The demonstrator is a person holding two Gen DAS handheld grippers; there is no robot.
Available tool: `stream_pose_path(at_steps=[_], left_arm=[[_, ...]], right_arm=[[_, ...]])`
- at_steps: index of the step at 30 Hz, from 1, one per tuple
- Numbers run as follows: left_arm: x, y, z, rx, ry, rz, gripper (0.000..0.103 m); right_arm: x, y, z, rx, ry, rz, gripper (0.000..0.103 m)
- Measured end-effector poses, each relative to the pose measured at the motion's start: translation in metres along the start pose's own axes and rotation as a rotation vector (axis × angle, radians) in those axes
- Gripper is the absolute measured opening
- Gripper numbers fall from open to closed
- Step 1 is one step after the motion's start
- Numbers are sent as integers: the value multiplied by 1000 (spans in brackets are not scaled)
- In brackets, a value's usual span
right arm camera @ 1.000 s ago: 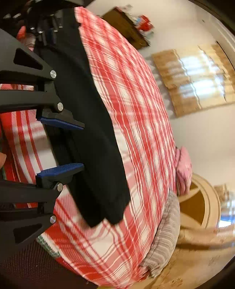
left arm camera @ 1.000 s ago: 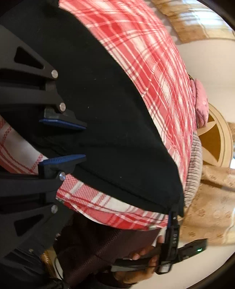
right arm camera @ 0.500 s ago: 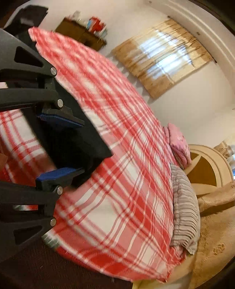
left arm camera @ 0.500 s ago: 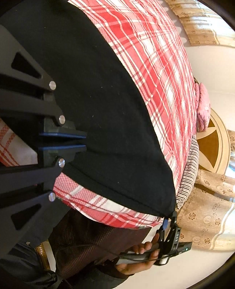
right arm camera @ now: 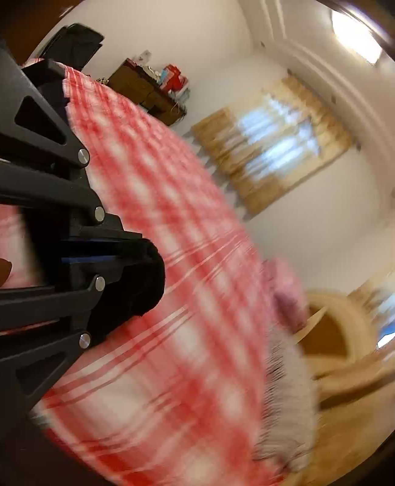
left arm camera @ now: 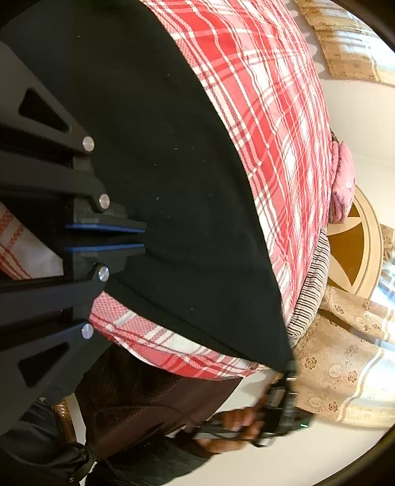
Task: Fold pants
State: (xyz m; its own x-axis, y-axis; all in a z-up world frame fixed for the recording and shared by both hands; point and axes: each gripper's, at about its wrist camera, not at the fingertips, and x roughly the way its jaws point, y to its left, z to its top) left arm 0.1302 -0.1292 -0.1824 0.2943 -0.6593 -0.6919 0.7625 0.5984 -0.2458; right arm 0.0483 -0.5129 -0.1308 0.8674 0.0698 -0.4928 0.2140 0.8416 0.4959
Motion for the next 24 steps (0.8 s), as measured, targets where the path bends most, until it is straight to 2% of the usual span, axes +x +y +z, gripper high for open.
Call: stream_pose_path(at_steps=[1, 4, 5, 6, 7, 8, 9, 11, 15, 16, 17, 18, 20, 24], left_arm=[[0, 0, 0, 3, 2, -3, 8], [0, 1, 0, 9, 9, -7, 8], [0, 1, 0, 9, 9, -7, 8], [0, 2, 0, 10, 10, -7, 8], [1, 2, 0, 11, 12, -7, 8], [1, 2, 0, 9, 11, -8, 8], [1, 2, 0, 6, 10, -10, 8], [2, 2, -1, 8, 10, -13, 8], [1, 3, -1, 10, 7, -19, 8], [2, 3, -1, 10, 7, -20, 8], [2, 3, -1, 10, 6, -21, 8], [2, 3, -1, 9, 6, -21, 8], [2, 4, -2, 5, 4, -25, 8], [1, 4, -3, 3, -1, -26, 8]], right_arm=[[0, -14, -9, 30, 20, -32, 7], [-4, -40, -23, 109, 60, -43, 8], [-6, -41, -21, 116, 53, -44, 14], [-10, -39, -16, 104, 32, -83, 29], [-15, -36, -10, 86, 3, -127, 39], [-19, -34, -3, 74, -34, -152, 55], [-22, -33, 4, 77, -70, -144, 59], [-18, -32, 18, 85, -77, -117, 59], [16, -23, 36, 50, 34, -61, 59], [29, -21, 38, 36, 80, -57, 58], [41, -20, 40, 27, 128, -57, 47], [48, -21, 39, 25, 153, -57, 24], [60, -21, 41, 20, 177, -62, 7], [51, -12, 51, -26, 94, -57, 3]])
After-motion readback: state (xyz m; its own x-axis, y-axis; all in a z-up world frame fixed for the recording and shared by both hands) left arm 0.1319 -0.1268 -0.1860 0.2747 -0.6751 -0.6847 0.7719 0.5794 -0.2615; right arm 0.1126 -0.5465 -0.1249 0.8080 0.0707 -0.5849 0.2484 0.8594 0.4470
